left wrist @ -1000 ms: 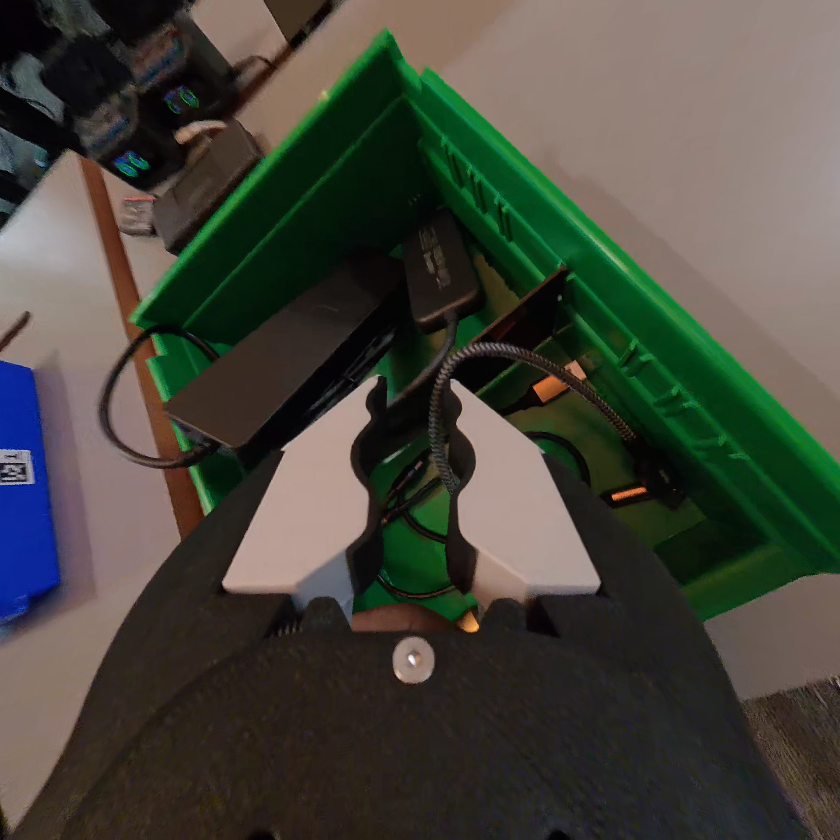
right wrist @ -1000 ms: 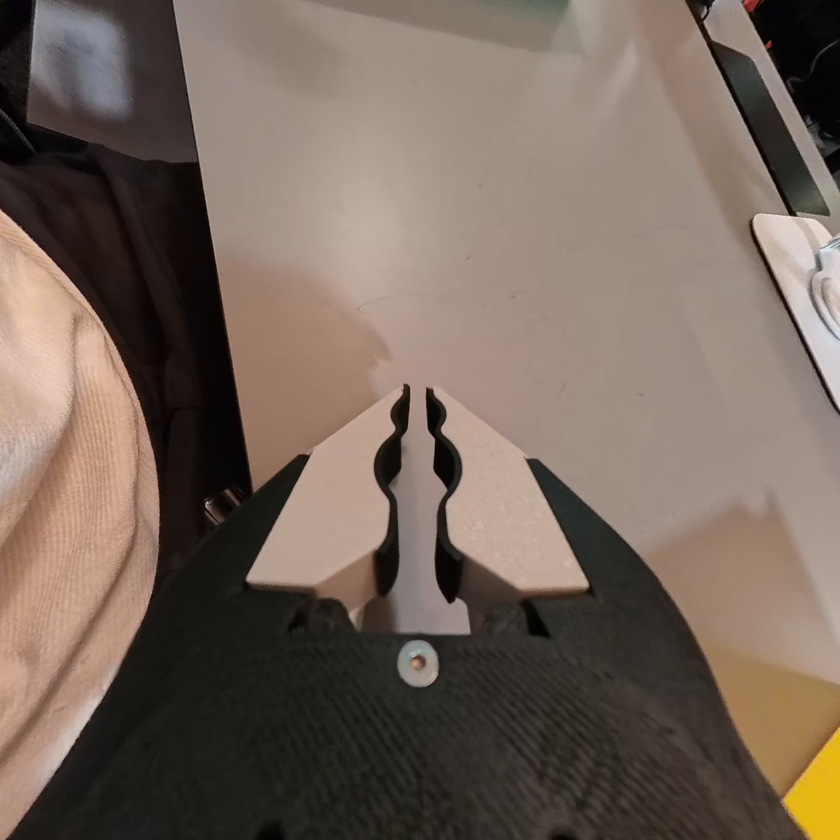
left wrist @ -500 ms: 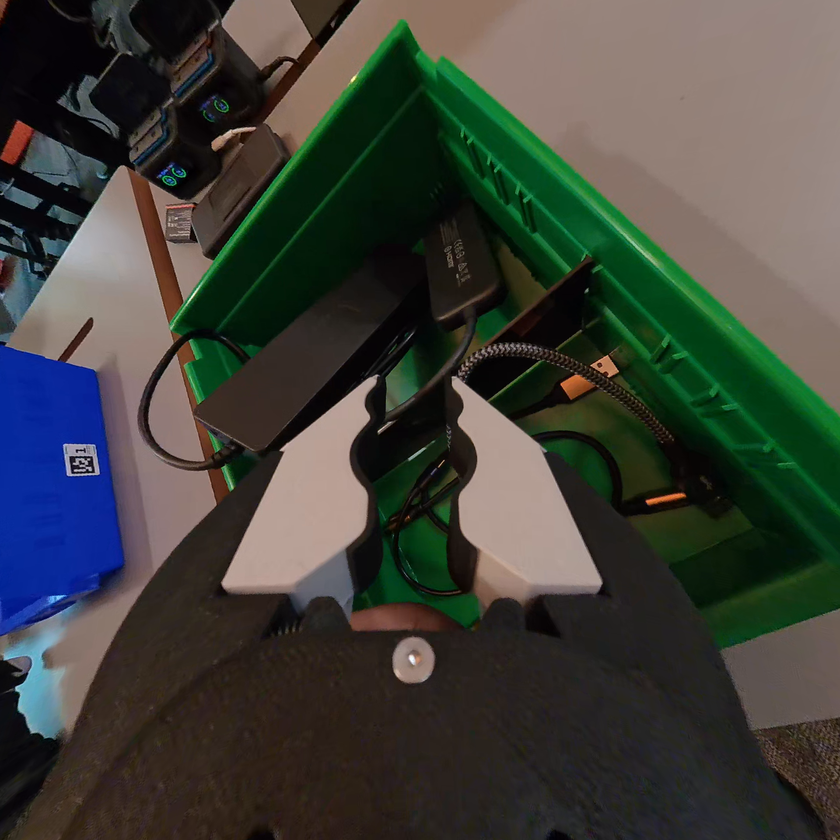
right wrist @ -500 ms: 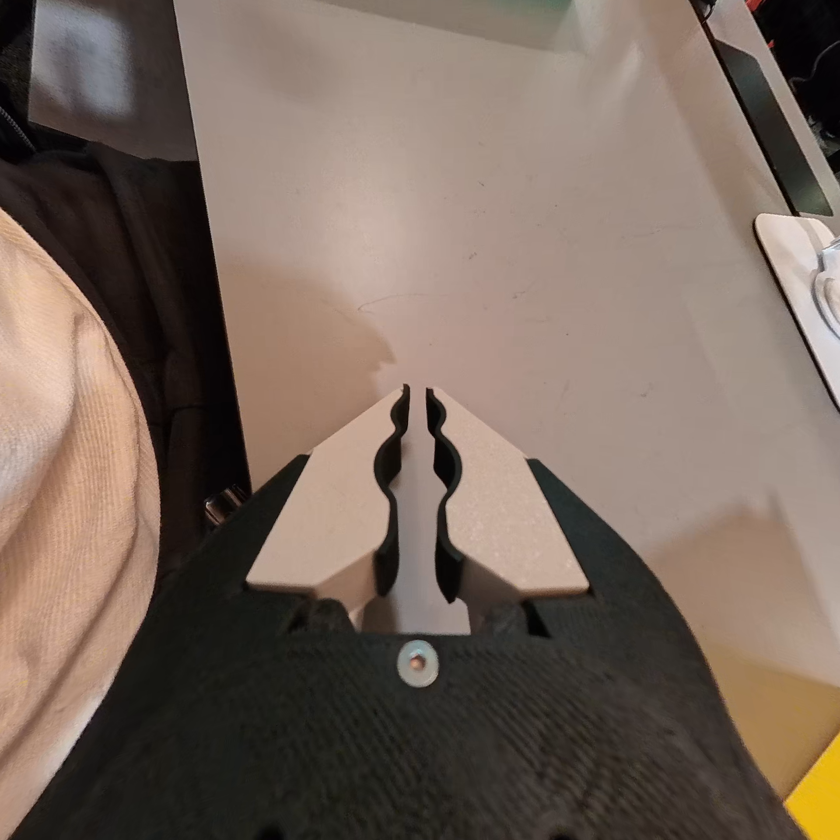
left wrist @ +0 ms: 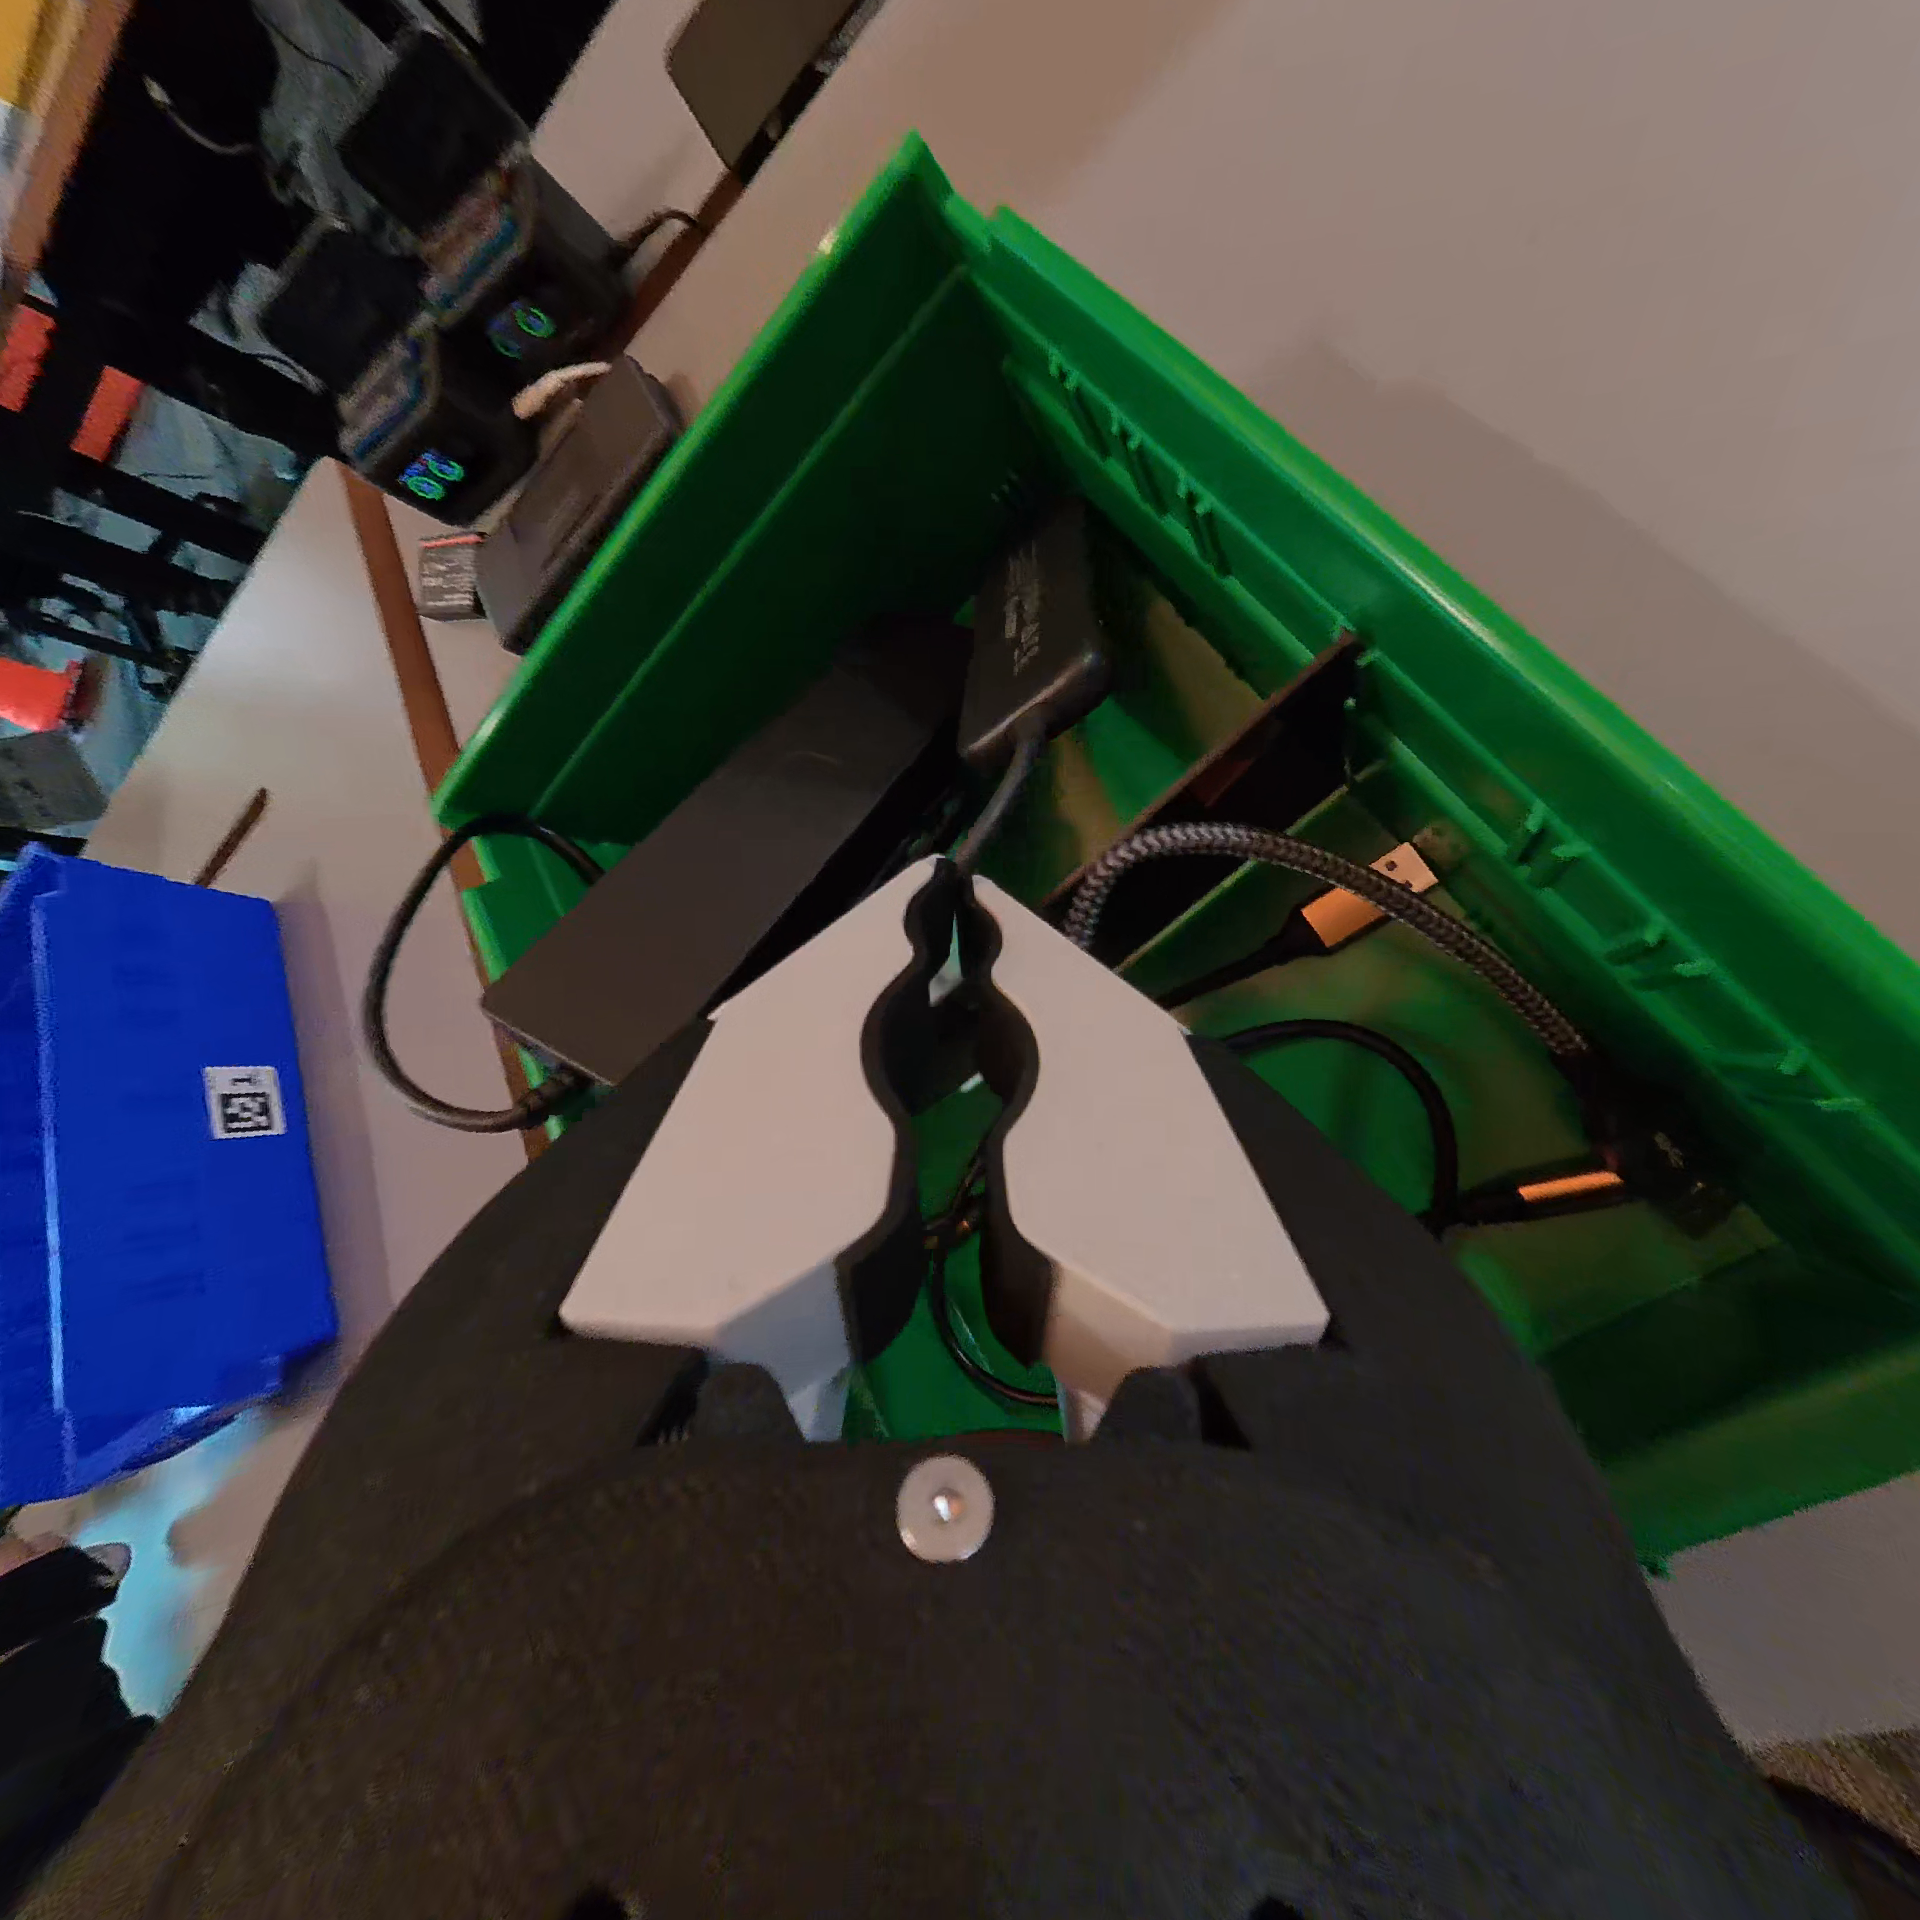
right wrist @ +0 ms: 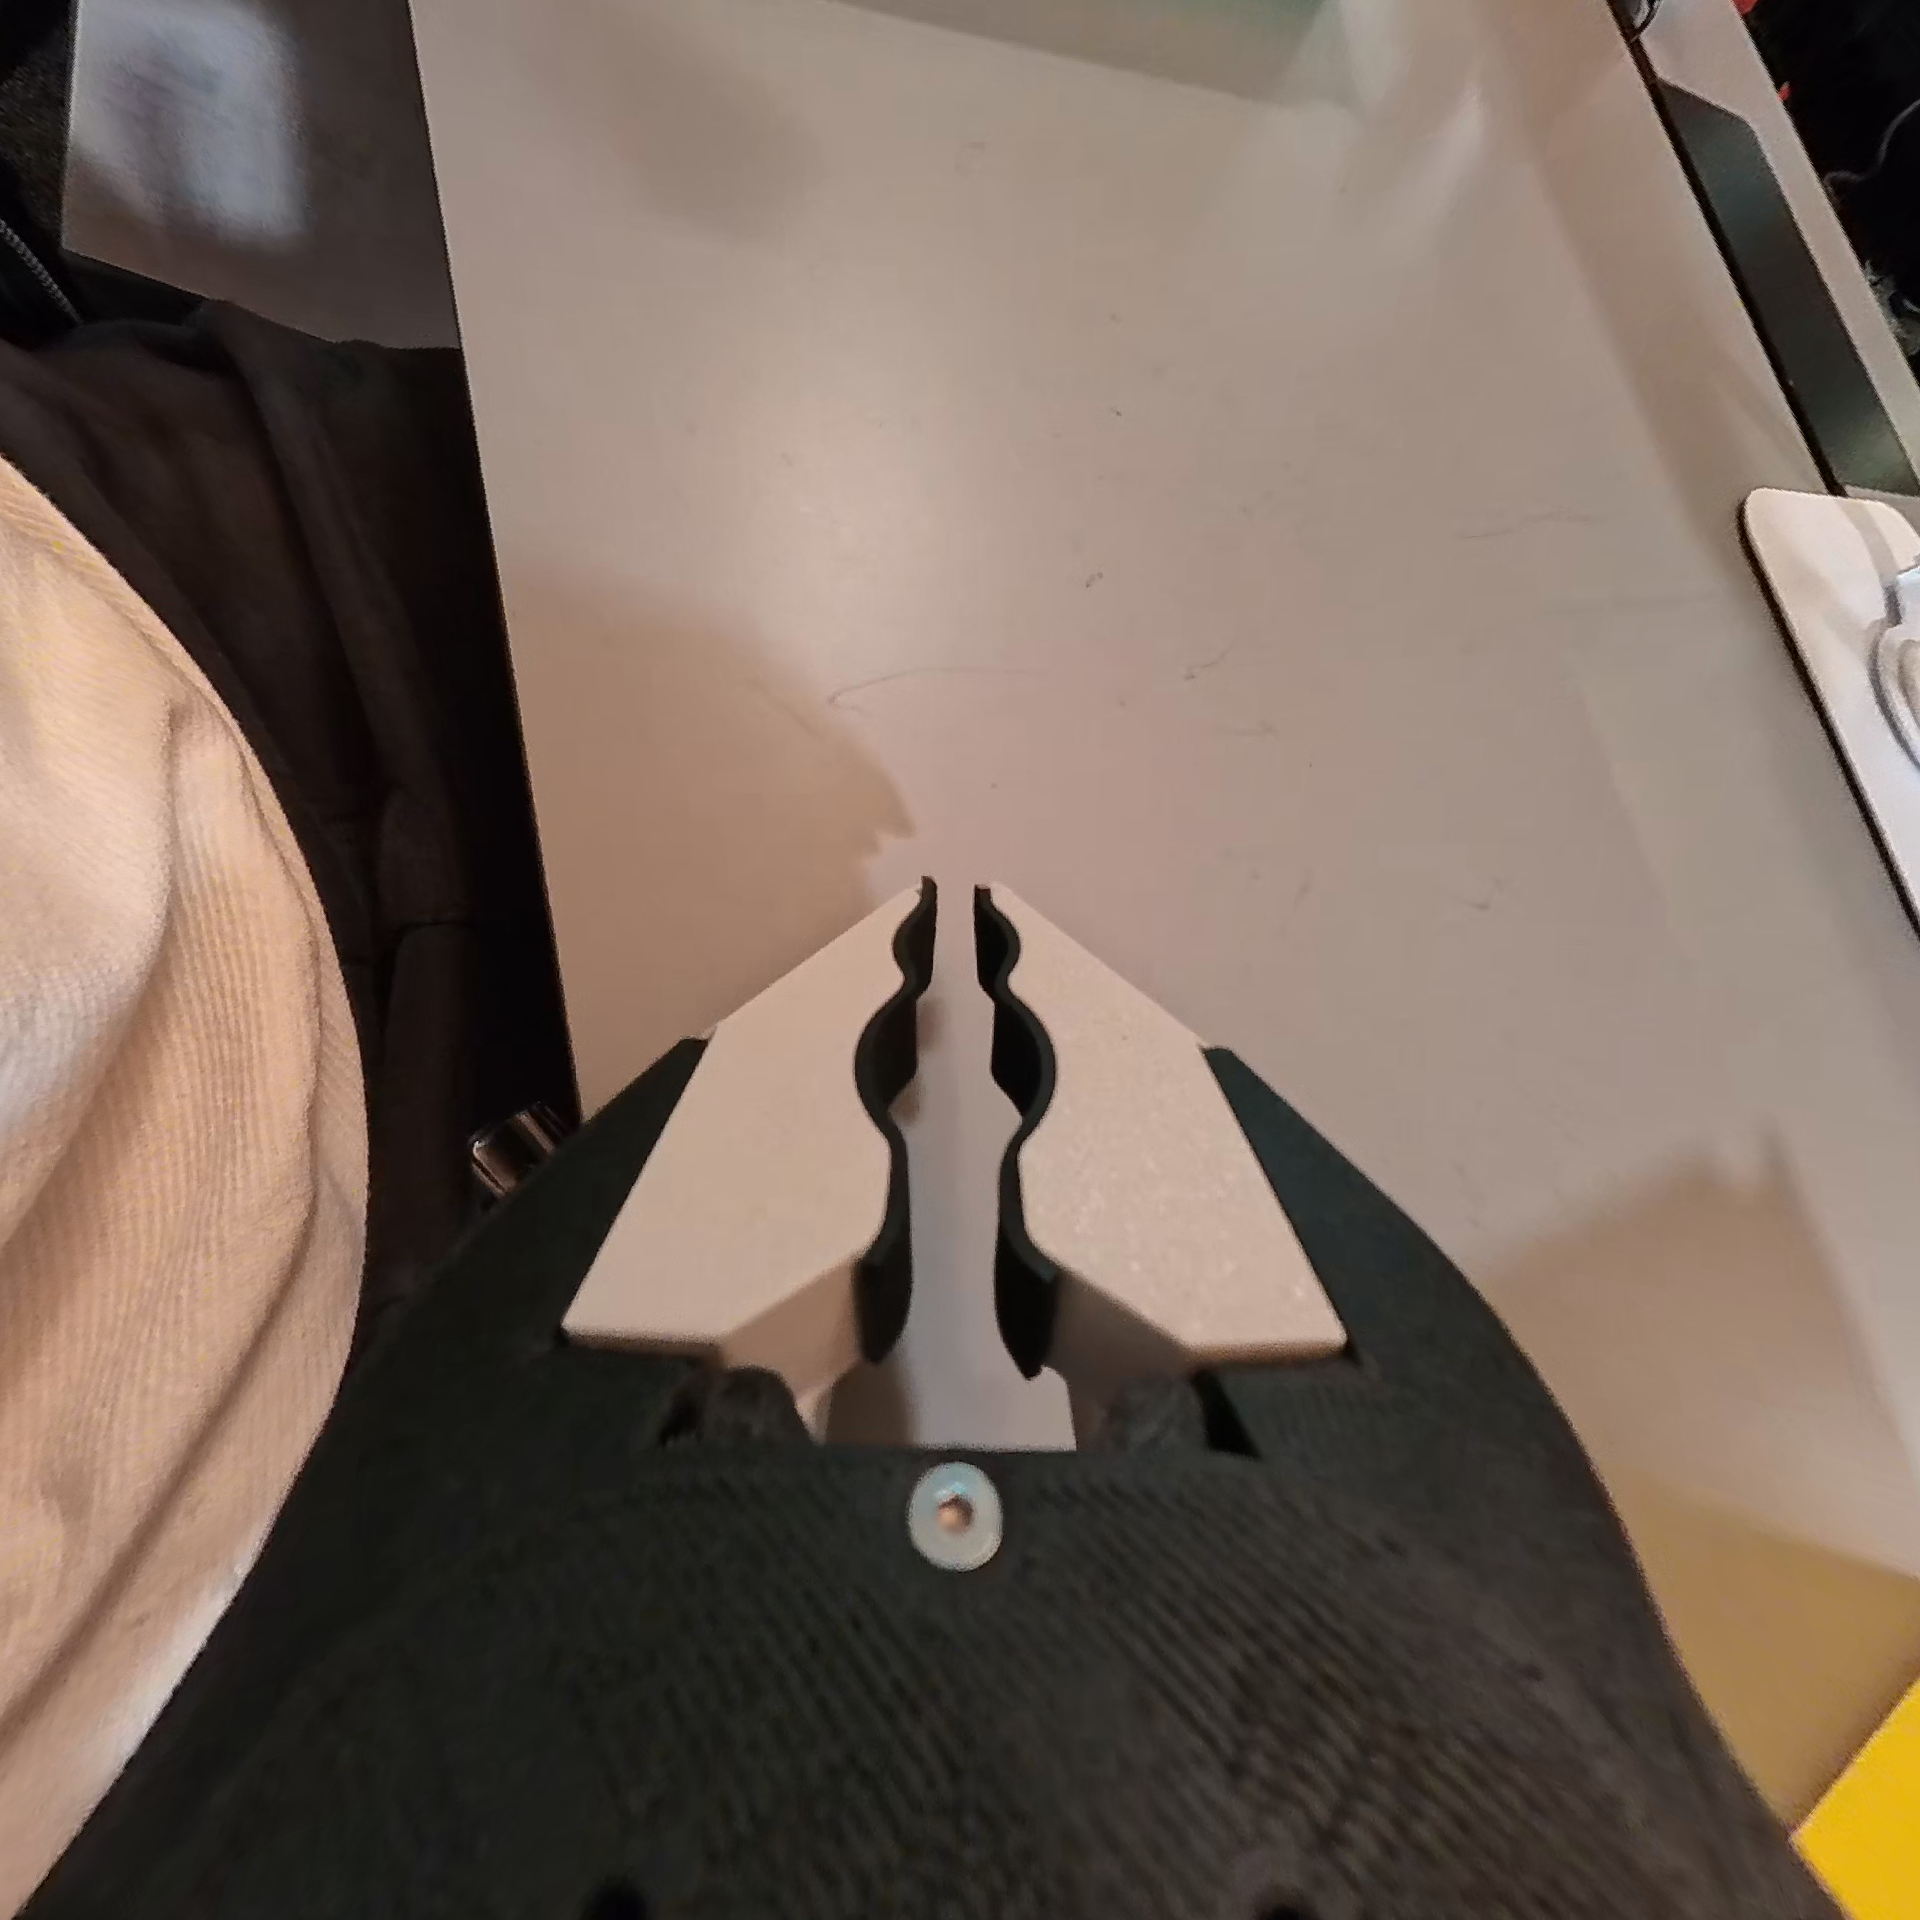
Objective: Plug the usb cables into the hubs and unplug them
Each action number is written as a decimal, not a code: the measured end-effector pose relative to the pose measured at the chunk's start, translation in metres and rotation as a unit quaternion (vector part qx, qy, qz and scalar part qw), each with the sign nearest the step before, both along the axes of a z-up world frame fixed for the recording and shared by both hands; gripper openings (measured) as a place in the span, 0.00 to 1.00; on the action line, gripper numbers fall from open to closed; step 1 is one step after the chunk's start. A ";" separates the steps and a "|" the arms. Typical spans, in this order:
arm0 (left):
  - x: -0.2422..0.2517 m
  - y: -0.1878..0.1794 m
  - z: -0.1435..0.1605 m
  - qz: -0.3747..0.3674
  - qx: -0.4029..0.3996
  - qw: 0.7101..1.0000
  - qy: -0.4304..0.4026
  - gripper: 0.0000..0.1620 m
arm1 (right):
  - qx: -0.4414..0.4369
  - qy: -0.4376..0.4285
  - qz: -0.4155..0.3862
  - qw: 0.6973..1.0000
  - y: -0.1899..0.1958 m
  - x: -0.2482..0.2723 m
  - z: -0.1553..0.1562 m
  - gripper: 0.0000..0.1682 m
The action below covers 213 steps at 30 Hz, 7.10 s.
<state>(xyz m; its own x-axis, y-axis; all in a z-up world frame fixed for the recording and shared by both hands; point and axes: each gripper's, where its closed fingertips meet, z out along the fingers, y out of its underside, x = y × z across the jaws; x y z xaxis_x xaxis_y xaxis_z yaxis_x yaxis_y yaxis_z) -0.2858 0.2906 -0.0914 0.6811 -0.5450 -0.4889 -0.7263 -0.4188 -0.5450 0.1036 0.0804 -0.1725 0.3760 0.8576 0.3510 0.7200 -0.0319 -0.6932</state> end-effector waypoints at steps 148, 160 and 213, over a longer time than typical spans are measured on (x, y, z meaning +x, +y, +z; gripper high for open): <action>0.409 -0.226 0.032 -0.435 -0.228 0.634 -0.597 0.13 | -0.135 0.515 -0.020 0.846 -0.001 0.016 0.133 0.06; 0.419 -0.225 0.041 -0.372 -0.270 0.575 -0.677 0.15 | -0.126 0.589 -0.033 0.798 0.006 0.020 0.145 0.05; 0.368 -0.202 0.087 -0.384 -0.275 0.421 -0.774 0.06 | -0.041 0.445 0.004 0.895 -0.017 -0.025 0.126 0.08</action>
